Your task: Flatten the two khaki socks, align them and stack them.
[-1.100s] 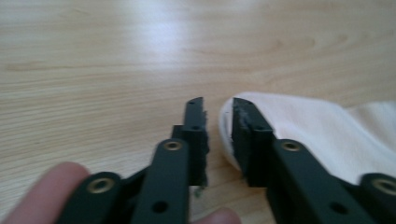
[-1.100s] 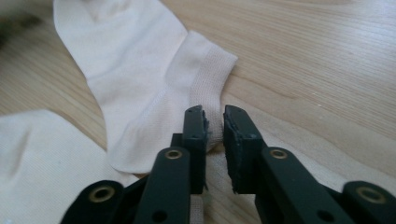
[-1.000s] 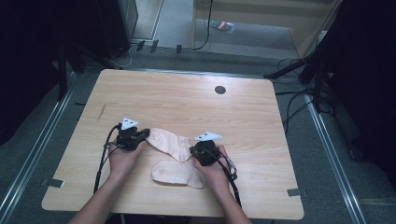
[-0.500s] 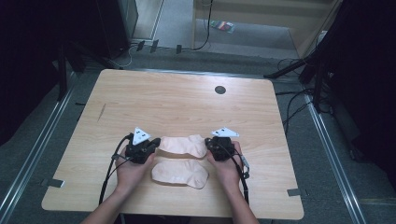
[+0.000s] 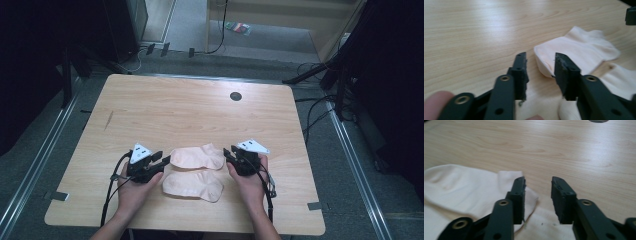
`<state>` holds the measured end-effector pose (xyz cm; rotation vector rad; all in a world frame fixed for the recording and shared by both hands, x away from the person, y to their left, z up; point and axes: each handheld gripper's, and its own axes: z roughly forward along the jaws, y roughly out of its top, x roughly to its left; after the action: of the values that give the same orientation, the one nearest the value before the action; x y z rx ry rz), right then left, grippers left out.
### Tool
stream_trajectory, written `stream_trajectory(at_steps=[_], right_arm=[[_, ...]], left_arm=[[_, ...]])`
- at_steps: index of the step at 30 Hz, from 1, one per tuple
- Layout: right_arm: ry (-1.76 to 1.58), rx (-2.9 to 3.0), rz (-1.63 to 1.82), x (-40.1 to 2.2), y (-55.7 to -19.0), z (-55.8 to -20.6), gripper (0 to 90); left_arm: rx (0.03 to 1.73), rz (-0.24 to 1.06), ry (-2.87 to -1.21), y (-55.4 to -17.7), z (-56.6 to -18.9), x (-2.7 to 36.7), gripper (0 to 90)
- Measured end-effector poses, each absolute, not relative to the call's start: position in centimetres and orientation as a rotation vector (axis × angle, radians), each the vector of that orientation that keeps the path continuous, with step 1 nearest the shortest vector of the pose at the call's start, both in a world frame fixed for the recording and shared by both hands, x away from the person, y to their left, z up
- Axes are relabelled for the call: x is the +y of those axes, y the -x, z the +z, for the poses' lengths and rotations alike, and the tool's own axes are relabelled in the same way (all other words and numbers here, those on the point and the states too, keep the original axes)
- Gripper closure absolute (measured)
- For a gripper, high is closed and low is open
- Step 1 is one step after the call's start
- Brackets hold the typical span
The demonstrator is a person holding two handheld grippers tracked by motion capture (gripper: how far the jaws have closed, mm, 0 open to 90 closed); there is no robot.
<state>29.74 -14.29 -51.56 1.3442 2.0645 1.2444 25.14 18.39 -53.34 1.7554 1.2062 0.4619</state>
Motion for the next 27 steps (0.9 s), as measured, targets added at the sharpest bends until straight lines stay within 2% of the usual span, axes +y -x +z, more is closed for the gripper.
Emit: stream_trajectory(at_steps=[3, 5, 7, 13, 20, 23, 24, 26, 27], right_arm=[[-1.321, 2.128, 1.292, -14.3, -27.2, -51.4, 90.0], [-1.291, 2.185, 1.287, -13.7, -25.5, -52.0, 90.0], [-1.263, 2.262, 1.249, -12.6, -24.2, -52.9, 90.0], [-1.242, 2.334, 1.118, -10.8, -23.1, -54.8, 90.0], [-1.299, 2.298, 1.056, -12.8, -22.7, -54.5, 90.0], [-1.309, 2.294, 1.043, -13.7, -22.6, -54.4, 90.0], [-1.322, 2.296, 1.06, -13.9, -22.7, -54.4, 90.0], [-1.331, 2.285, 1.129, -14.4, -22.6, -54.3, 90.0], [-1.331, 2.266, 1.179, -14.7, -22.6, -53.9, 90.0]], left_arm=[[1.179, 0.394, -1.76, -23.3, -53.4, 18.4, 82.4], [1.172, 0.358, -1.795, -22.4, -53.8, 18.0, 88.9], [1.159, 0.351, -1.88, -21.7, -54.5, 17.2, 90.0], [1.186, 0.361, -1.952, -21.7, -55.2, 16.4, 90.0], [1.161, 0.402, -1.978, -21.0, -55.3, 16.5, 90.0], [1.157, 0.37, -1.953, -21.1, -55.3, 16.7, 90.0], [1.136, 0.348, -1.923, -21.1, -55.2, 16.8, 87.7], [1.138, 0.311, -1.842, -21.3, -54.8, 17.4, 73.1], [1.142, 0.307, -1.8, -21.5, -54.4, 17.8, 70.4]])
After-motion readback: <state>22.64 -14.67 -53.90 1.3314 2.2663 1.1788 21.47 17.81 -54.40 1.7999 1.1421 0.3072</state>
